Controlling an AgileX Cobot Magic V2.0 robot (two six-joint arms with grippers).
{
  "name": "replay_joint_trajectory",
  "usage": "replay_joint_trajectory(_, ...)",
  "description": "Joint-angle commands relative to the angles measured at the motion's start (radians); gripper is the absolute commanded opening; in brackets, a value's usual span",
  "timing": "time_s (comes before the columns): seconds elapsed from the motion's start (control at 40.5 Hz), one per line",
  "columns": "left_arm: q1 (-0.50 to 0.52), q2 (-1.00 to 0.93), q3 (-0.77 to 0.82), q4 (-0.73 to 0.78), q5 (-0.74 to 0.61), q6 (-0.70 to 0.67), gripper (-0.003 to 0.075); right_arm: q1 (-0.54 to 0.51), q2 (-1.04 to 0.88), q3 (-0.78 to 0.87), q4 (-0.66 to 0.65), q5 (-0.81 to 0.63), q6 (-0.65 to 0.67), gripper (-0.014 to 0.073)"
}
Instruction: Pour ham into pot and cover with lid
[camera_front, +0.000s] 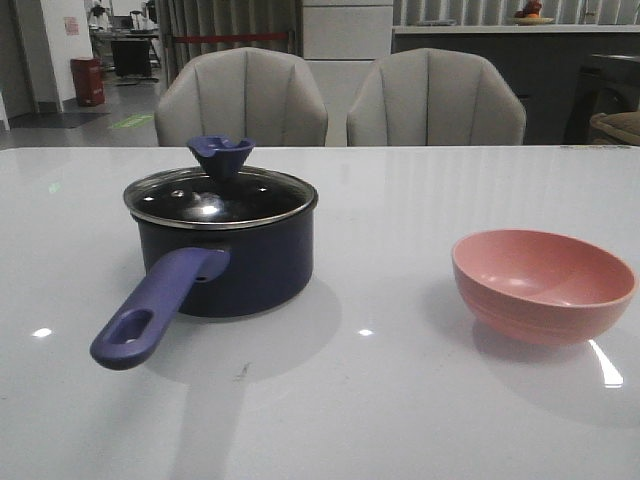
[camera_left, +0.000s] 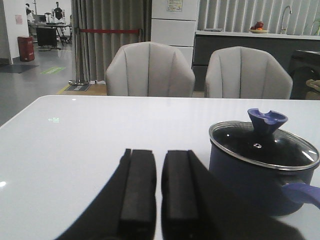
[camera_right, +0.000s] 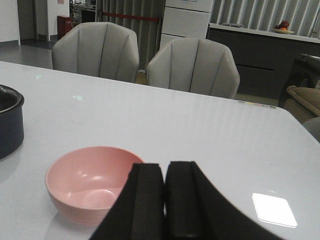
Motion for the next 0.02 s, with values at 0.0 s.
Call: replay_joint_trajectory(0.0,0.003,-0.018,0.021,0.001,-0.077,-0.014,0.0132,0.001,-0.021,-0.004,-0.001,-0.091,-0.003,0.0155)
